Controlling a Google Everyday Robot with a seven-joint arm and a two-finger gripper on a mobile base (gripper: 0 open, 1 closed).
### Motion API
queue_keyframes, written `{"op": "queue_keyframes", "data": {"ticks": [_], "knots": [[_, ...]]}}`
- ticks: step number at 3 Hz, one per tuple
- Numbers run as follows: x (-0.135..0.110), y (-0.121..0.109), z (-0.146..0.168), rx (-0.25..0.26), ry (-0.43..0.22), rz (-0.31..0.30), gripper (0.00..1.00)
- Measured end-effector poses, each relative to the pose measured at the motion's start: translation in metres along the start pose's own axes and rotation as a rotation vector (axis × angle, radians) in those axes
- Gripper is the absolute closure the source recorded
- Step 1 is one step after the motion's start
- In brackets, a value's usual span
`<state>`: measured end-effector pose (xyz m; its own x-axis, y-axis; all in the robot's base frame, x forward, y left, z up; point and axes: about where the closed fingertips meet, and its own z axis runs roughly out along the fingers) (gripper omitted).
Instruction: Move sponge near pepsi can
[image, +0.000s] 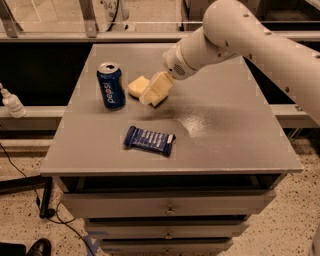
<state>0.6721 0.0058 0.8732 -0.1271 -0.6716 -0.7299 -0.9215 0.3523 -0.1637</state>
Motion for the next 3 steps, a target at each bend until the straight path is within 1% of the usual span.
{"op": "queue_keyframes", "data": {"ticks": [1, 2, 3], "knots": [[0.01, 0.0, -0.008, -0.005, 0.004, 0.01, 0.0], [0.038, -0.011, -0.034, -0.001, 0.009, 0.031, 0.0], [0.073, -0.031, -0.073, 0.017, -0.015, 0.043, 0.0]]}}
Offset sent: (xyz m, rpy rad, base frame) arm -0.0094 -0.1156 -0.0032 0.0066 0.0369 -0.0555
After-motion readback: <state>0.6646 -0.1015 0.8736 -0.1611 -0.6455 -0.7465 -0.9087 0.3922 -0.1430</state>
